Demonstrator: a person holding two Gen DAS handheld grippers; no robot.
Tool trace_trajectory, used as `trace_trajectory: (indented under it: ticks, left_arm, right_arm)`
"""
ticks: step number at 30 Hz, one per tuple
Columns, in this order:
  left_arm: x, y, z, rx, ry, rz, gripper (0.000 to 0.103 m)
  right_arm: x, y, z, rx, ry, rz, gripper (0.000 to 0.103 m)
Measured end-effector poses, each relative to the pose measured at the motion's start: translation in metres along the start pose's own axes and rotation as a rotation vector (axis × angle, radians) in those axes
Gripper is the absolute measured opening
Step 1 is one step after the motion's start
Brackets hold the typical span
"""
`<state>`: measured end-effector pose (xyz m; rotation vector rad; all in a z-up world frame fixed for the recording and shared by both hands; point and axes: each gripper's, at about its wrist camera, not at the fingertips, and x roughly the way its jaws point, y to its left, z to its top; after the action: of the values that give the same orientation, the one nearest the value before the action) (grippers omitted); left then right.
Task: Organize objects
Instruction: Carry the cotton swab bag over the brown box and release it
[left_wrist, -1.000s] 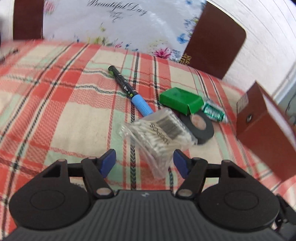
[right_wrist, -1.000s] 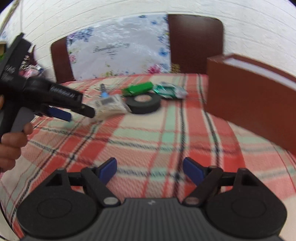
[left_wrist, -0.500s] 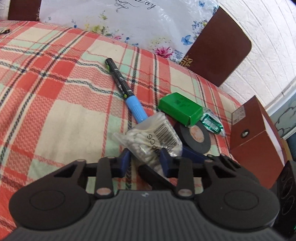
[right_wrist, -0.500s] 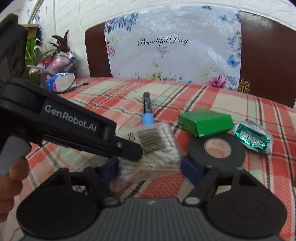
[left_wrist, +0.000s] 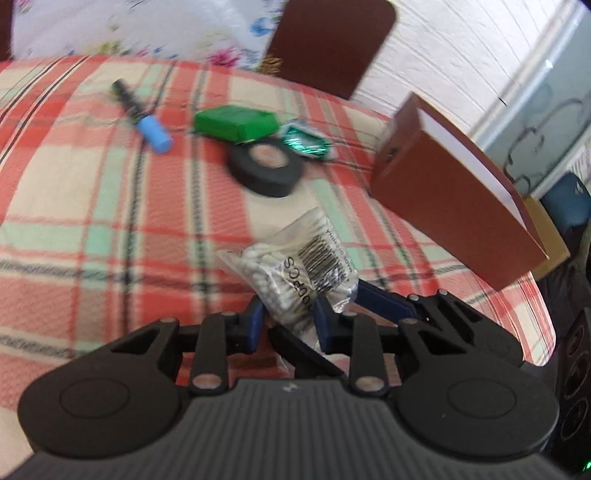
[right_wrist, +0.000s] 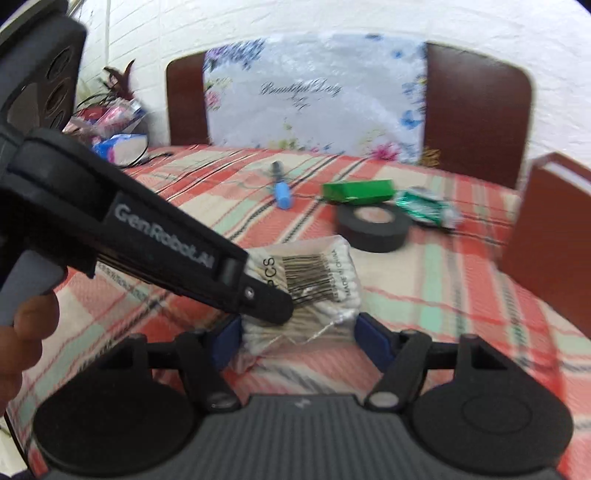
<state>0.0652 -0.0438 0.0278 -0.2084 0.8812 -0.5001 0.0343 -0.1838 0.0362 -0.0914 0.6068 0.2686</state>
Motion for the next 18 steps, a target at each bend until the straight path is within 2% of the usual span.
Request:
trace_trajectory:
  ticks: [6, 10, 13, 18]
  left_arm:
    - [-0.001, -0.081, 0.039, 0.185, -0.101, -0.086, 0.031]
    - [0.016, -0.142, 0.06, 0.3, -0.145, -0.153, 0.031]
    - [0.041, -0.176, 0.07, 0.343, -0.128, -0.193, 0.031]
    - [0.078, -0.222, 0.077, 0.403, -0.097, -0.221, 0.031]
  right_arm:
    - [-0.045, -0.045, 0.013, 0.057, -0.188, -0.17, 0.068]
    - [-0.076, -0.087, 0.024, 0.098, -0.305, -0.303, 0.068]
    - [-0.088, -0.126, 0.026, 0.151, -0.334, -0.384, 0.067]
    - [-0.095, -0.18, 0.021, 0.241, -0.329, -0.467, 0.067]
